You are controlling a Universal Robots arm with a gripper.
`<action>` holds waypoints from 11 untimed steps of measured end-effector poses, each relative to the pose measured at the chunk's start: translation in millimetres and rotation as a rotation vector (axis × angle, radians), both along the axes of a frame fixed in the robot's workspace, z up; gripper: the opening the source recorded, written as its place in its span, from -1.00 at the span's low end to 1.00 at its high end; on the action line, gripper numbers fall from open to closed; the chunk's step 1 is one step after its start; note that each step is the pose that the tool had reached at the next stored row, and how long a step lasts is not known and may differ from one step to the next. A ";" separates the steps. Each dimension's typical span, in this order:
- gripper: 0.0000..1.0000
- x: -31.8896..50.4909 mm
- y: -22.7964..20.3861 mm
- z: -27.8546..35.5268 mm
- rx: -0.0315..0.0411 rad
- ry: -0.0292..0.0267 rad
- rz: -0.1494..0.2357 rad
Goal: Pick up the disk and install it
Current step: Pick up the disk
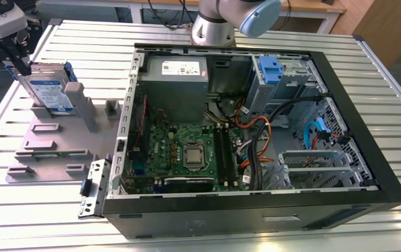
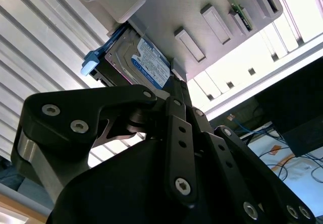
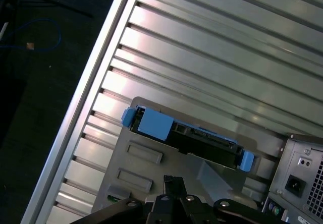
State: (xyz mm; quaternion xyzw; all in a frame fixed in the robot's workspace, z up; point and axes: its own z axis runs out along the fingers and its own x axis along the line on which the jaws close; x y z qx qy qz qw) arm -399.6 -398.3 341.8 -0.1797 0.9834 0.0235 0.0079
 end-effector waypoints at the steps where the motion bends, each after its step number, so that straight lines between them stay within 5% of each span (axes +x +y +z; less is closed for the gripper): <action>1: -0.79 0.0 0.0 0.0 0.0000 0.0000 0.001; 4: -0.79 0.0 0.0 0.0 -0.0007 0.0000 0.034; 11: -0.79 0.0 0.0 0.0 -0.0007 0.0000 0.040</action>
